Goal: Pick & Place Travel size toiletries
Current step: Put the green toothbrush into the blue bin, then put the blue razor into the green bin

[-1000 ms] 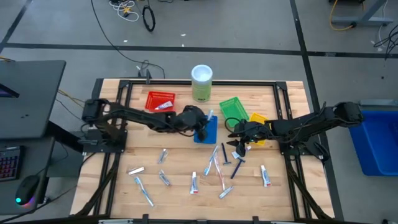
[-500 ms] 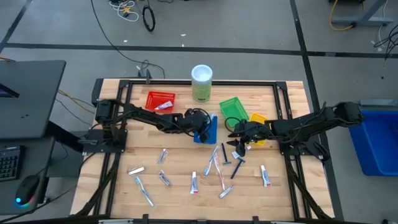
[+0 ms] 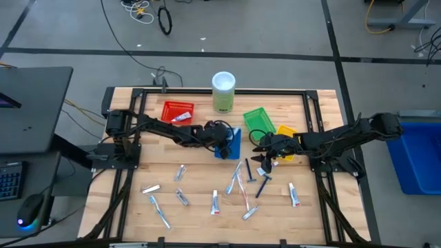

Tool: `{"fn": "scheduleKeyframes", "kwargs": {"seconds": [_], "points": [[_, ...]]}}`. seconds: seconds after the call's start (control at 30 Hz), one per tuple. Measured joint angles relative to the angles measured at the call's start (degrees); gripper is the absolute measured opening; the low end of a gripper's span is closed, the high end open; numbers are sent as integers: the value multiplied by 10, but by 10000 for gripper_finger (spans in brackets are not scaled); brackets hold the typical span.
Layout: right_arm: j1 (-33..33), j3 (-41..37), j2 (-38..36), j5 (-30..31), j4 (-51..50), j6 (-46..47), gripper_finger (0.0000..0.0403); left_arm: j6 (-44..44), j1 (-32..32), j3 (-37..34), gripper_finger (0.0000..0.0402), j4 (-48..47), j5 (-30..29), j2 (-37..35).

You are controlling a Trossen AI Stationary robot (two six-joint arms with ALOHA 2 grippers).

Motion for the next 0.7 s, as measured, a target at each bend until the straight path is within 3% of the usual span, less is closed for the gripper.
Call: {"fn": "scheduleKeyframes", "kwargs": {"seconds": [0.3, 0.53, 0.7], "points": [[18, 0, 0, 0, -2, 14, 201, 2, 0, 0, 139, -3, 7, -18], [38, 7, -11, -32, 9, 45, 186, 16, -7, 0, 140, -64, 8, -119], [38, 77, -20, -53, -64, 43, 180, 26, -25, 0, 139, -149, -21, -196]]}}
